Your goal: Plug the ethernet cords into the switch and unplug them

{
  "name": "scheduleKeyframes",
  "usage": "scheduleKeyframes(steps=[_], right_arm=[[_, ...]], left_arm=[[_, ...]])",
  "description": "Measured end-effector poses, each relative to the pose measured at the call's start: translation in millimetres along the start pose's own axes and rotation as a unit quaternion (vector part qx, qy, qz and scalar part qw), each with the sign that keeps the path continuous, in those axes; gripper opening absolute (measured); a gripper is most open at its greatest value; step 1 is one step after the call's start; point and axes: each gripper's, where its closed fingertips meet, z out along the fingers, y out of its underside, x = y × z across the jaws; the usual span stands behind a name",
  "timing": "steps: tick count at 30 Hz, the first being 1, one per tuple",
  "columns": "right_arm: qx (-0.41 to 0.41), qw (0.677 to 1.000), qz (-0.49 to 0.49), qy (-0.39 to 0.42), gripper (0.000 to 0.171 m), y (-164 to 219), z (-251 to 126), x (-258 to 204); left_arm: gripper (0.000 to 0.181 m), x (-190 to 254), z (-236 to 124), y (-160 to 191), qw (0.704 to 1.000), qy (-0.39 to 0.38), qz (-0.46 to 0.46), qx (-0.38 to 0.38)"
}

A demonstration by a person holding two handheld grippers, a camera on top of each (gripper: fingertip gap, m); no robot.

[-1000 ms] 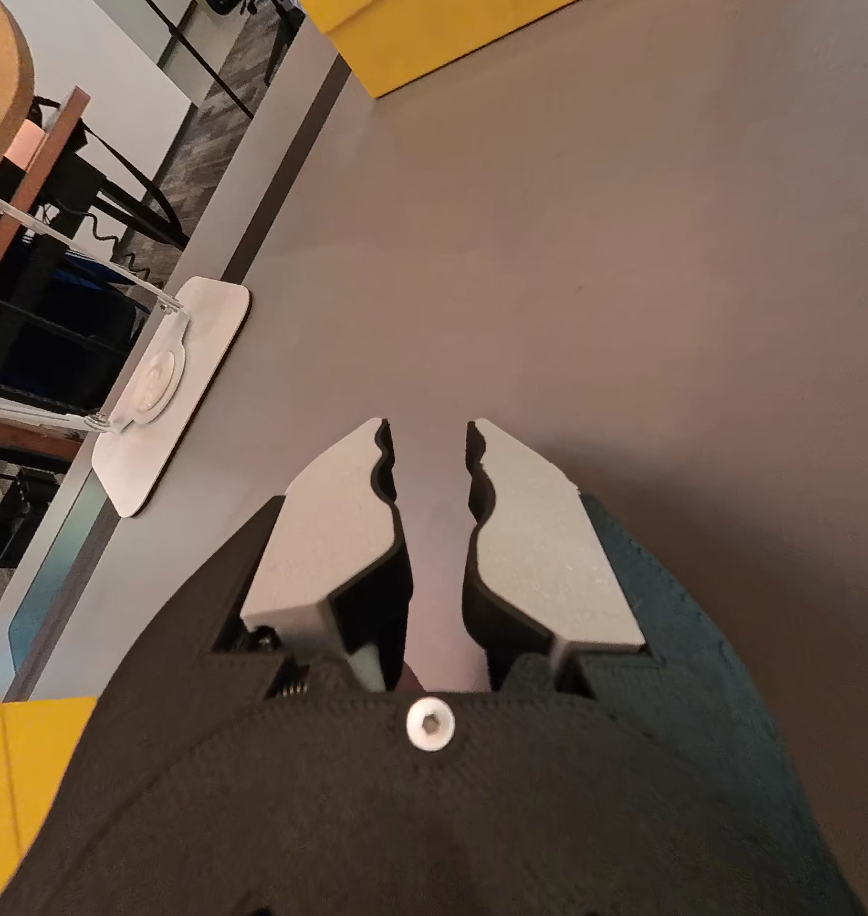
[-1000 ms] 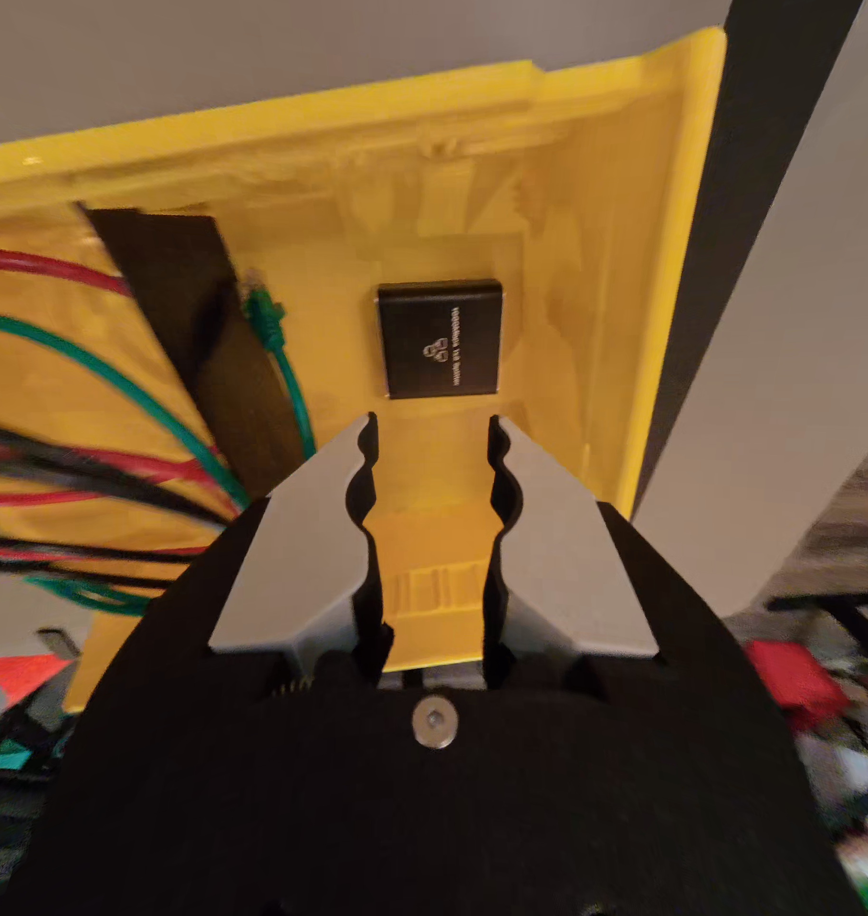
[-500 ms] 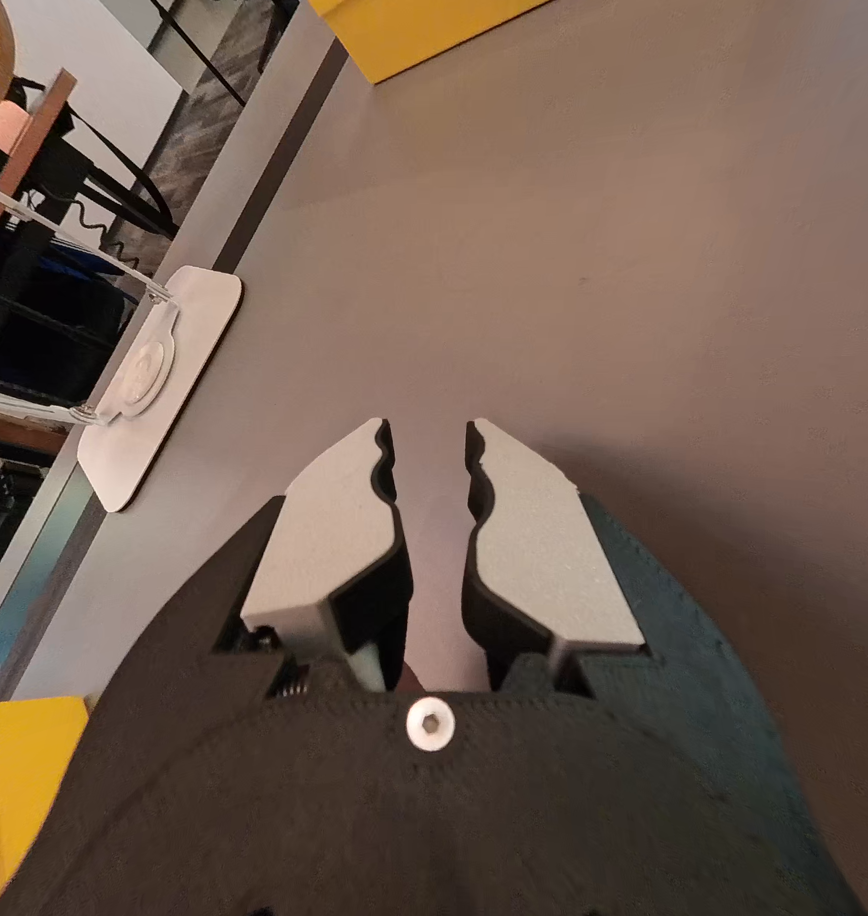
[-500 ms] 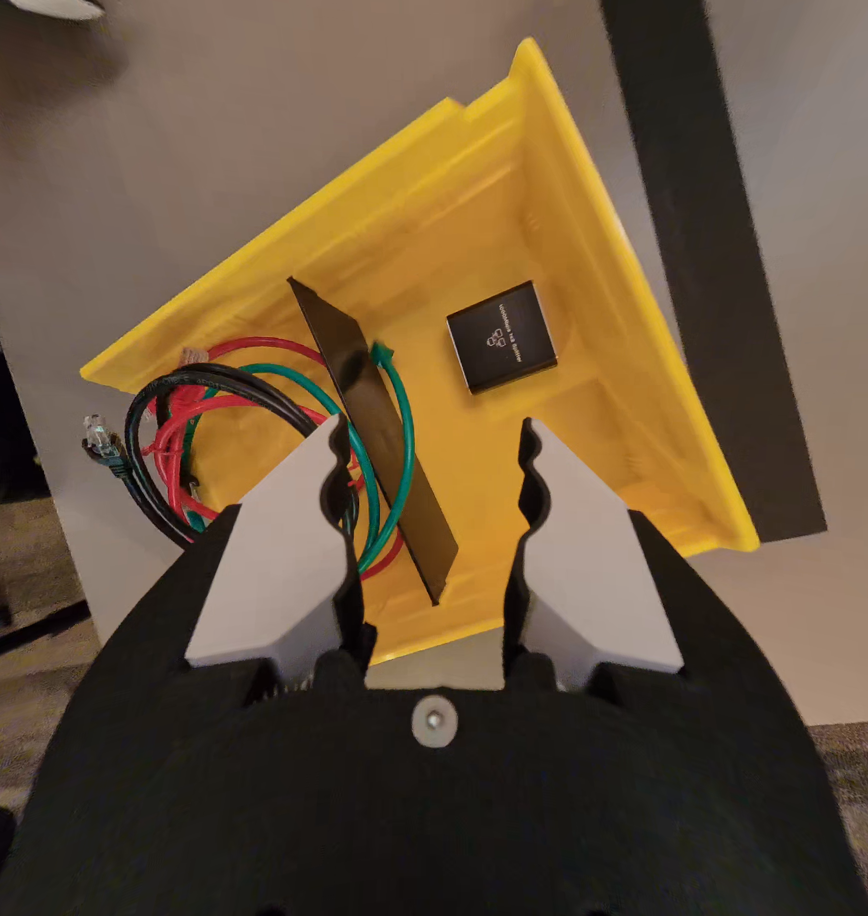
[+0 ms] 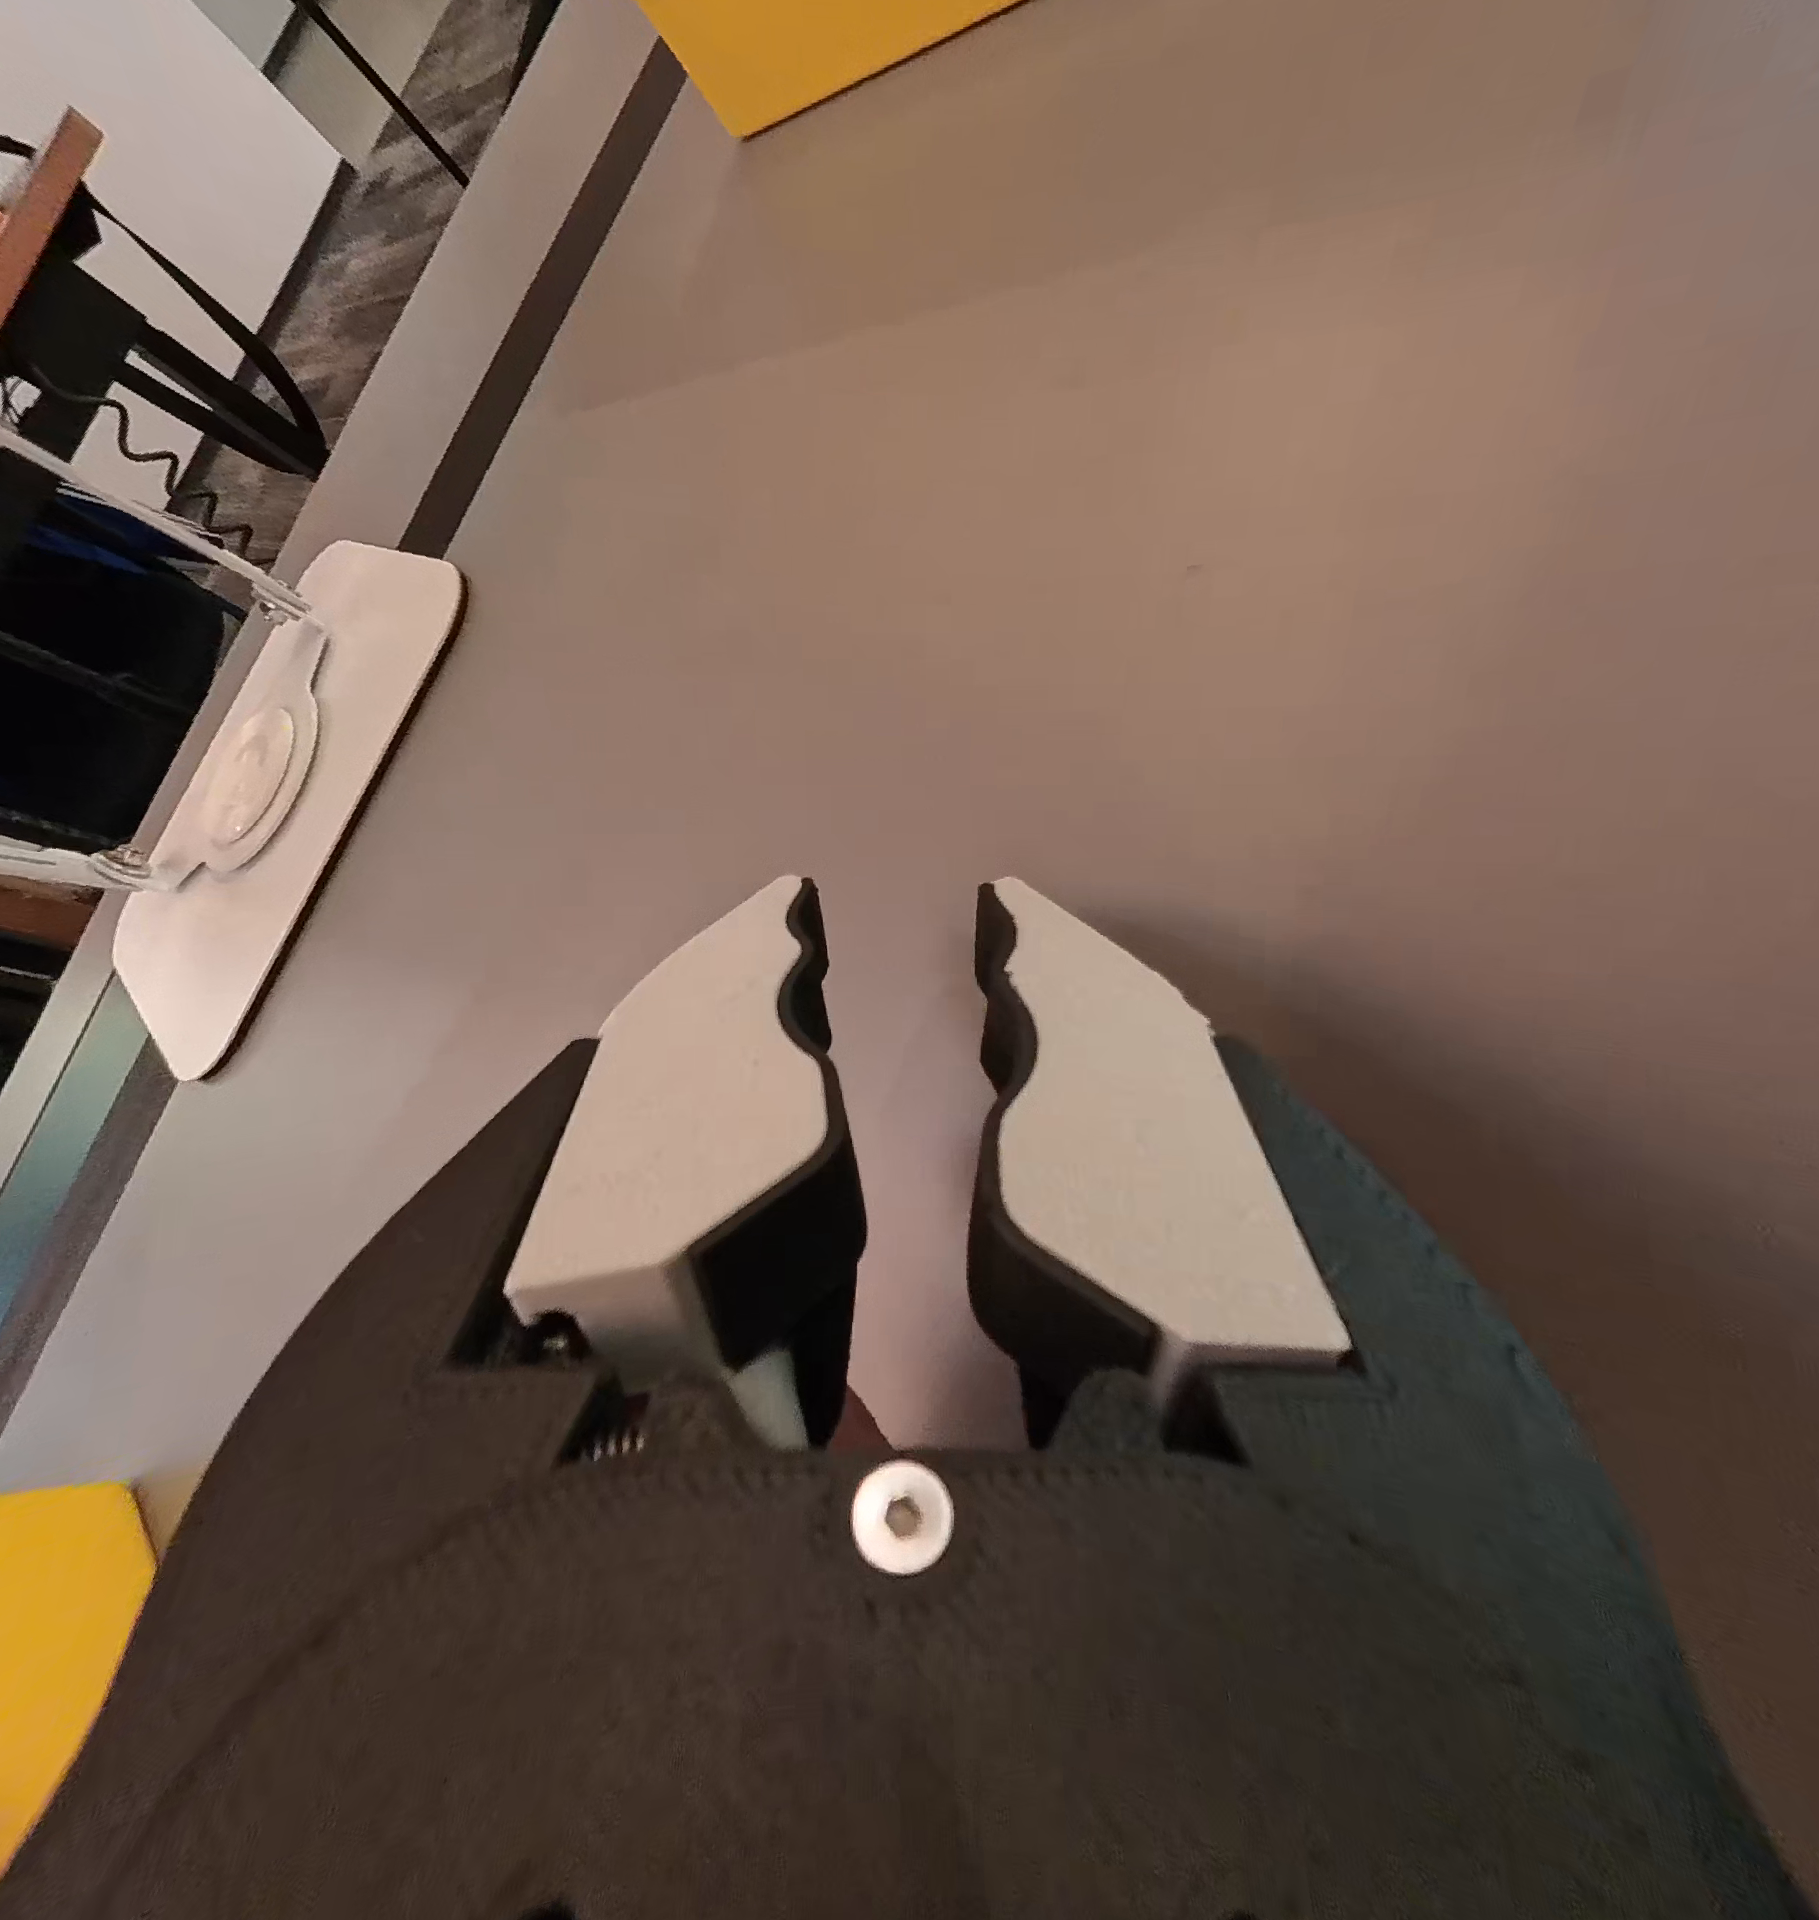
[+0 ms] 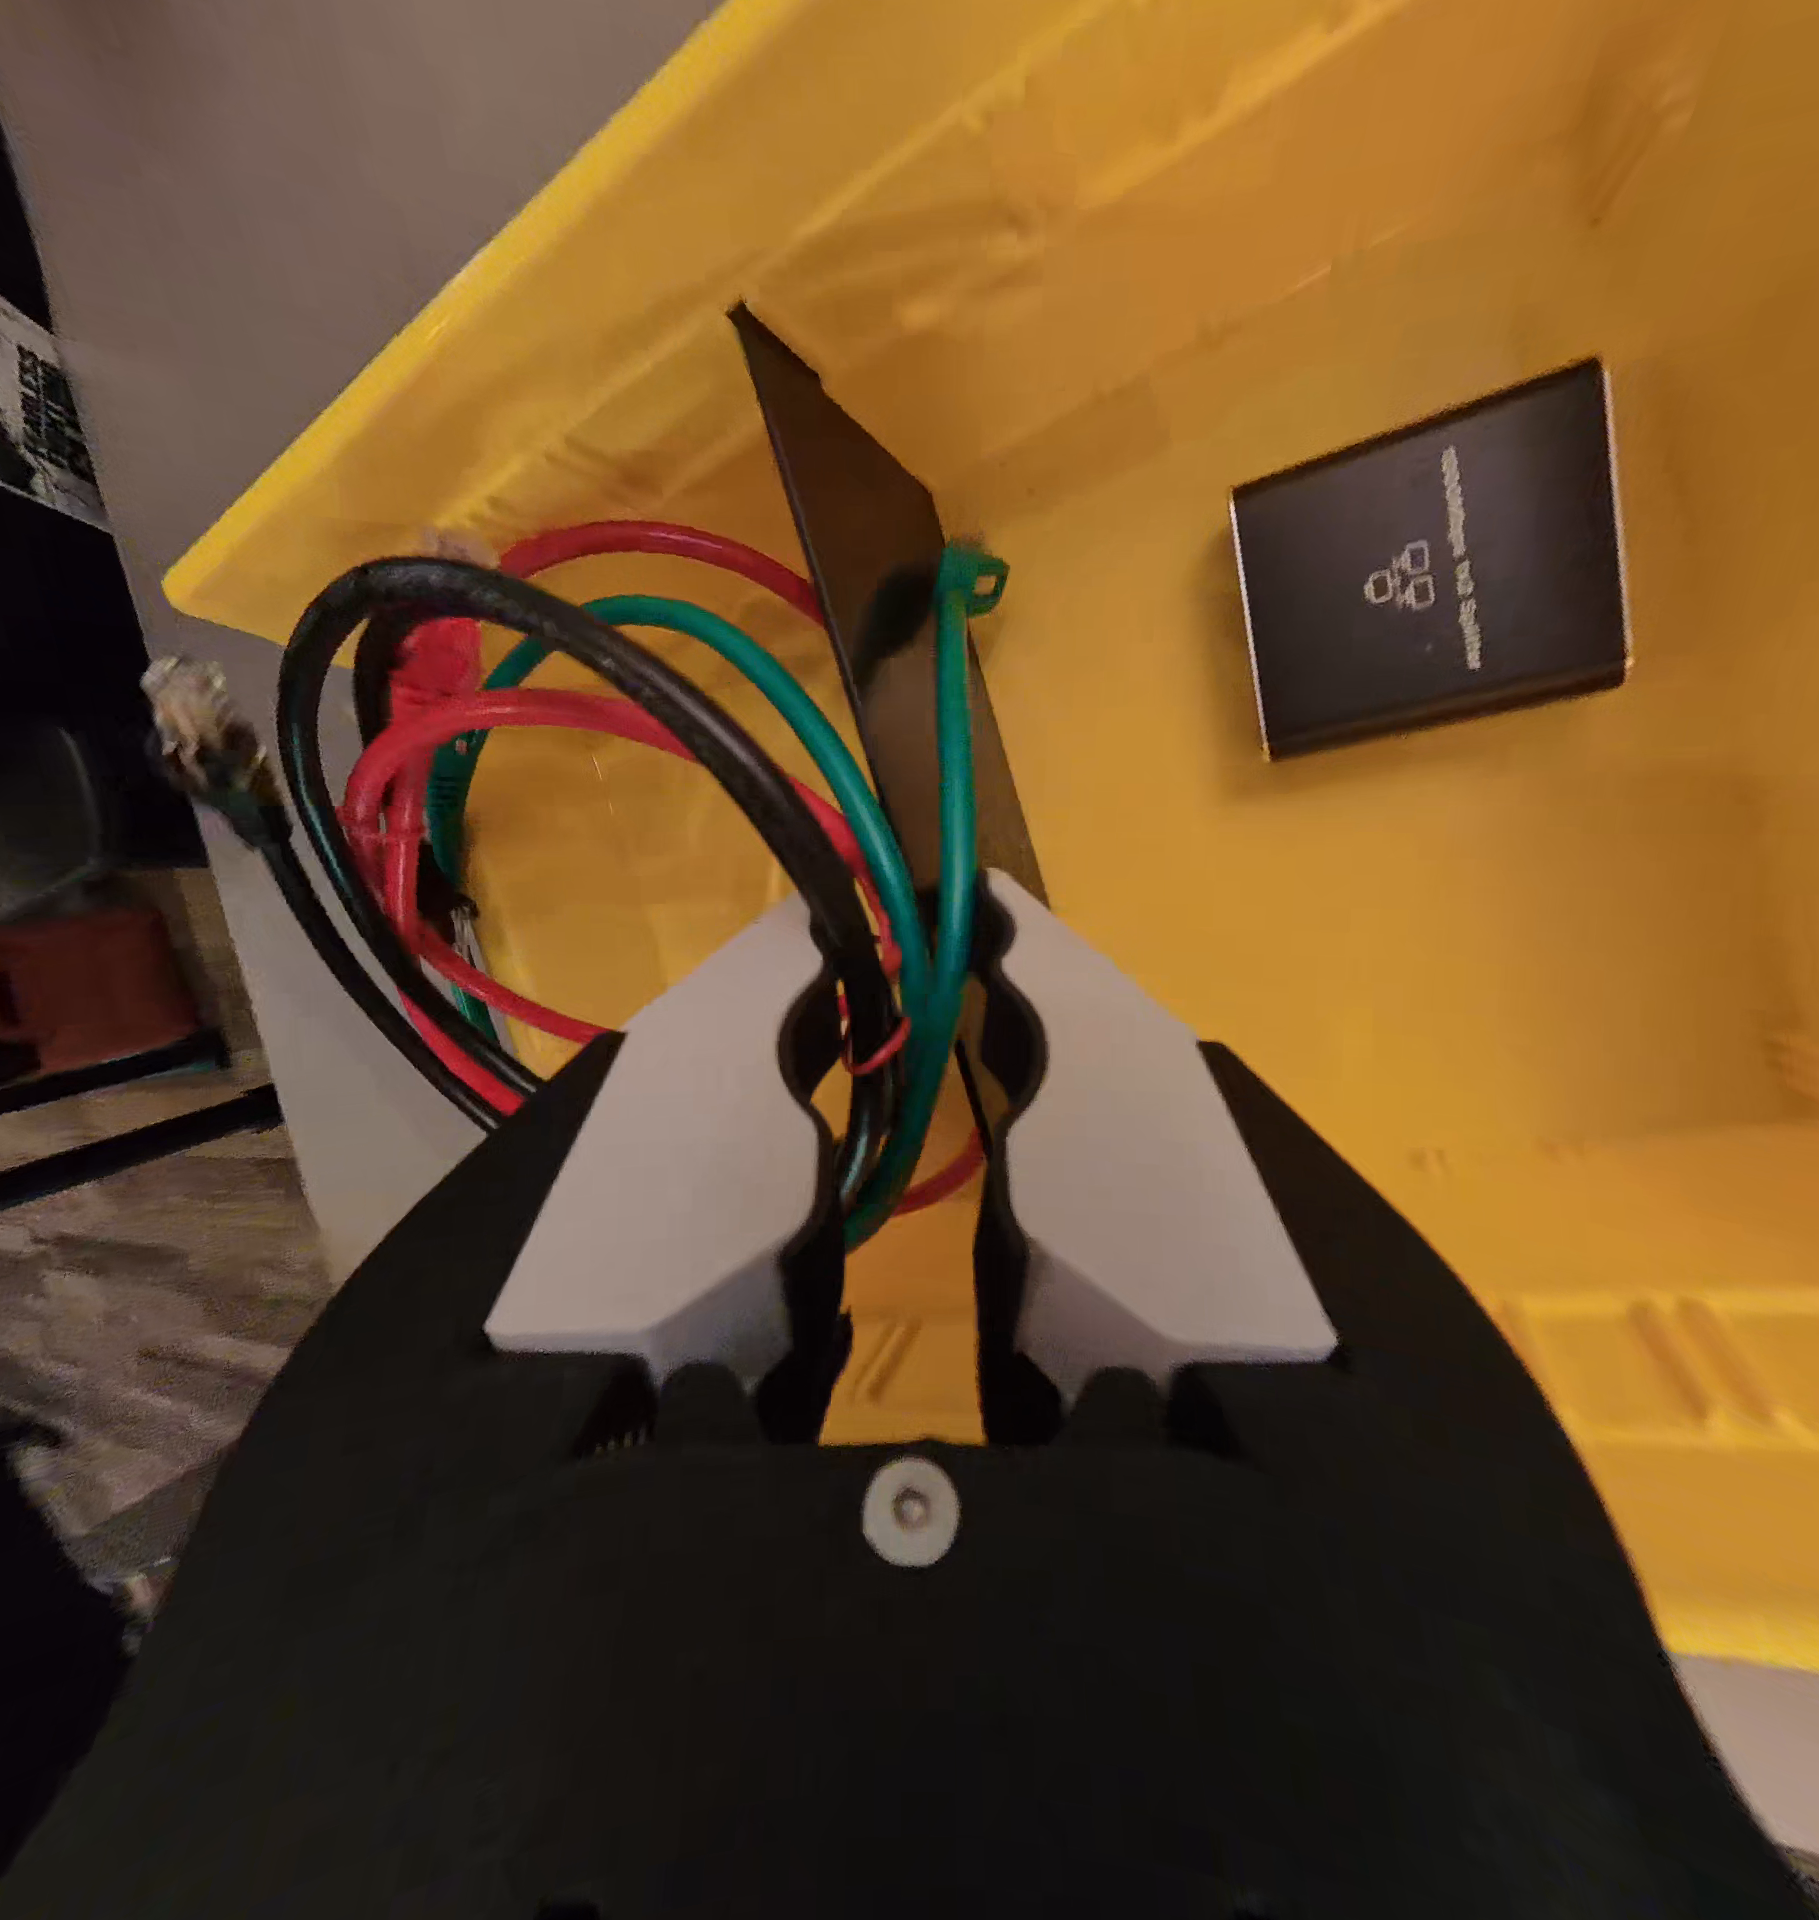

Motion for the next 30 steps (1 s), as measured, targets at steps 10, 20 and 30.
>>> scheduleKeyframes(steps=[10,20,30], right_arm=[[0.090,0.984,-0.114,0.107,0.006,-35,-73,-43],[-0.122,0.962,-0.177,0.170,0.004,-15,-51,-46],[-0.160,0.940,-0.189,0.234,0.006,-17,-11,1]], left_arm=[[0.024,1,1,0,1.000,0.003,0.001,0.004],[0.024,5,1,-1,1.000,0.005,0.010,0.002],[0.024,2,1,2,1.000,0.001,0.012,-0.001]])
